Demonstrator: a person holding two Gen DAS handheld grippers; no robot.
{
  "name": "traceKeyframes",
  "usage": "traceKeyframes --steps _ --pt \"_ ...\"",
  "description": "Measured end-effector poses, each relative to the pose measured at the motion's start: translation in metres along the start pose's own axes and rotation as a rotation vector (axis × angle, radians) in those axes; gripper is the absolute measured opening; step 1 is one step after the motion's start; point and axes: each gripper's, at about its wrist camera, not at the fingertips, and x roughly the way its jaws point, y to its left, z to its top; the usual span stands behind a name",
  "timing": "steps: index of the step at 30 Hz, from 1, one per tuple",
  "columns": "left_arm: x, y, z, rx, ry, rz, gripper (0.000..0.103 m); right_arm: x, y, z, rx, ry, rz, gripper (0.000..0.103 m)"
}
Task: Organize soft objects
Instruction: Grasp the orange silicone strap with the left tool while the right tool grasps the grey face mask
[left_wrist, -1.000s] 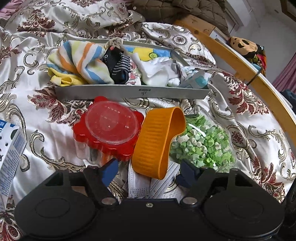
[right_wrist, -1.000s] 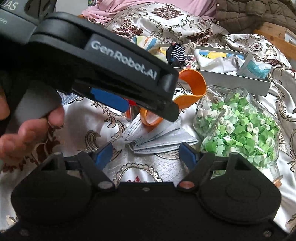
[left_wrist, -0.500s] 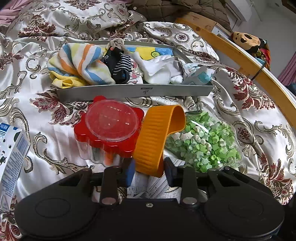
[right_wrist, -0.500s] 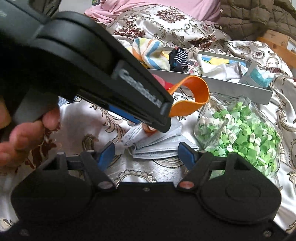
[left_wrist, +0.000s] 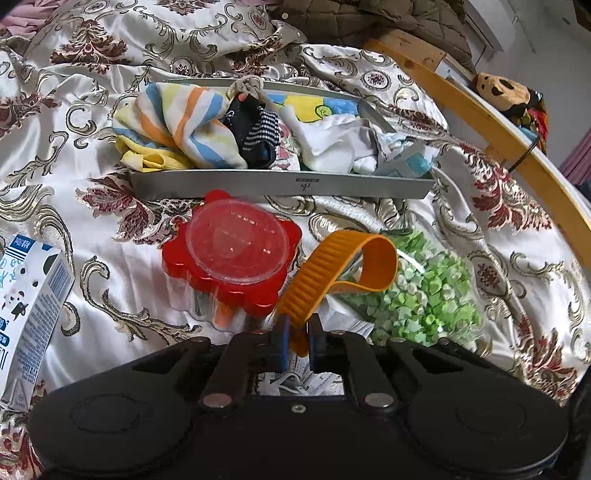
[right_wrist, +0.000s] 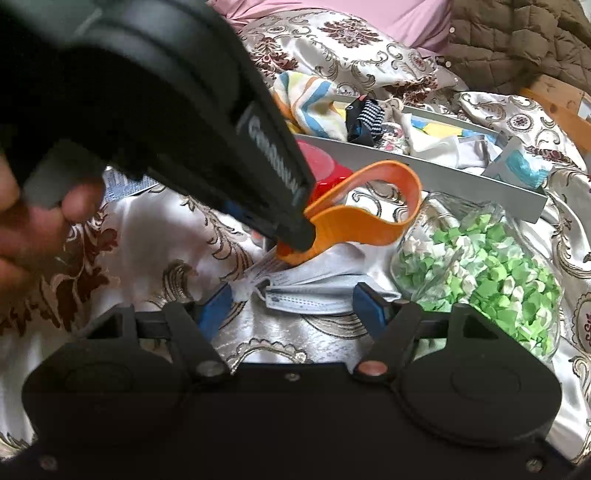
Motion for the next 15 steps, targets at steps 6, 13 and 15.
traceKeyframes --steps 6,13,15 --pt "-0.003 0.0 0.001 -0.006 -0.005 -0.003 0.008 0.004 0.006 0.003 -0.022 -0.004 -0.012 0.059" --pt "-0.006 0.002 0.003 -0.021 -0.014 -0.013 0.008 0.013 0.021 0.008 -0.053 0.007 -0.013 0.036" --pt "-0.007 0.002 0.003 -0.02 -0.017 -0.013 0.008 0.016 0.02 0.008 -0.051 0.012 -0.017 0.028"
